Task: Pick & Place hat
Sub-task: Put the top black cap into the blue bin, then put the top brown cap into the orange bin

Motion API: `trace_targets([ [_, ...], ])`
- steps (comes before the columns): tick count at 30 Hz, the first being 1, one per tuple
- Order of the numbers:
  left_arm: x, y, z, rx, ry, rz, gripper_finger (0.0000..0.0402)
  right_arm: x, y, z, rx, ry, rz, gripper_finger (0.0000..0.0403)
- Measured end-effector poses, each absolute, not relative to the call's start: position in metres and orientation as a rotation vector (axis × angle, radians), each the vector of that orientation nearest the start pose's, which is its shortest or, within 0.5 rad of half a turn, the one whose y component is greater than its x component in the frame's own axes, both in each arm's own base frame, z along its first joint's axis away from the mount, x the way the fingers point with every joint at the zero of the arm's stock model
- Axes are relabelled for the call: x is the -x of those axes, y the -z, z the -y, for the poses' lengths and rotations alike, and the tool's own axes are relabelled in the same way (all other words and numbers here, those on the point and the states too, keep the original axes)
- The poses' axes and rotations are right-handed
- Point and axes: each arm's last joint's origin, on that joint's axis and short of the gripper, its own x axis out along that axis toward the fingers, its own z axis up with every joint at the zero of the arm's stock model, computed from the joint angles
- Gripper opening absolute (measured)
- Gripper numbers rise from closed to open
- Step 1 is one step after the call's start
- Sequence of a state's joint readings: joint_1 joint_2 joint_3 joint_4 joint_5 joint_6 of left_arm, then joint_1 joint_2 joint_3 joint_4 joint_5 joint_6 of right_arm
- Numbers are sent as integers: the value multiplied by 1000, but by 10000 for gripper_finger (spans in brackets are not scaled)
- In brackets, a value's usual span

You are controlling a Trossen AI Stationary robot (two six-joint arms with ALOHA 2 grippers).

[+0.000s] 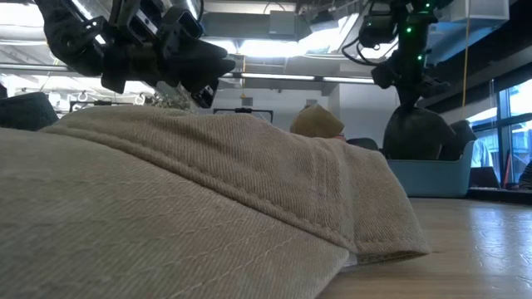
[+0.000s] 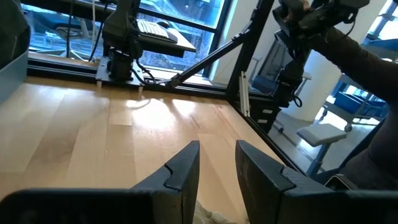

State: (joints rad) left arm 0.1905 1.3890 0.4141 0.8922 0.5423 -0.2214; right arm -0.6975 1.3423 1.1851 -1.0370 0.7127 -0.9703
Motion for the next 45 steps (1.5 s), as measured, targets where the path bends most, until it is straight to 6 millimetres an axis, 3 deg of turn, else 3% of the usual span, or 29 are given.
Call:
trace_targets([
  [7, -250, -186, -33, 249, 342, -116, 100, -175, -299, 171, 685, 523, -1754, 82],
  [16, -250, -186, -33, 249, 342, -116, 100, -173, -301, 172, 726, 597, -1812, 191],
  [20, -250, -186, -33, 249, 342, -116, 100, -172, -312, 169, 741, 648, -1787, 218],
  [28, -250, -186, -33, 249, 340, -116, 100, -164, -350, 157, 768, 784, -1656, 228],
  [37, -250, -186, -31, 248, 346, -122, 100, -151, -366, 144, 669, 858, -1481, 229],
  [40, -251, -180, -22, 200, 325, -171, 100, -152, -367, 134, 490, 777, -1290, 227],
  [45, -252, -171, -5, 121, 252, -254, 100, -167, -363, 109, 186, 386, -1036, 226],
])
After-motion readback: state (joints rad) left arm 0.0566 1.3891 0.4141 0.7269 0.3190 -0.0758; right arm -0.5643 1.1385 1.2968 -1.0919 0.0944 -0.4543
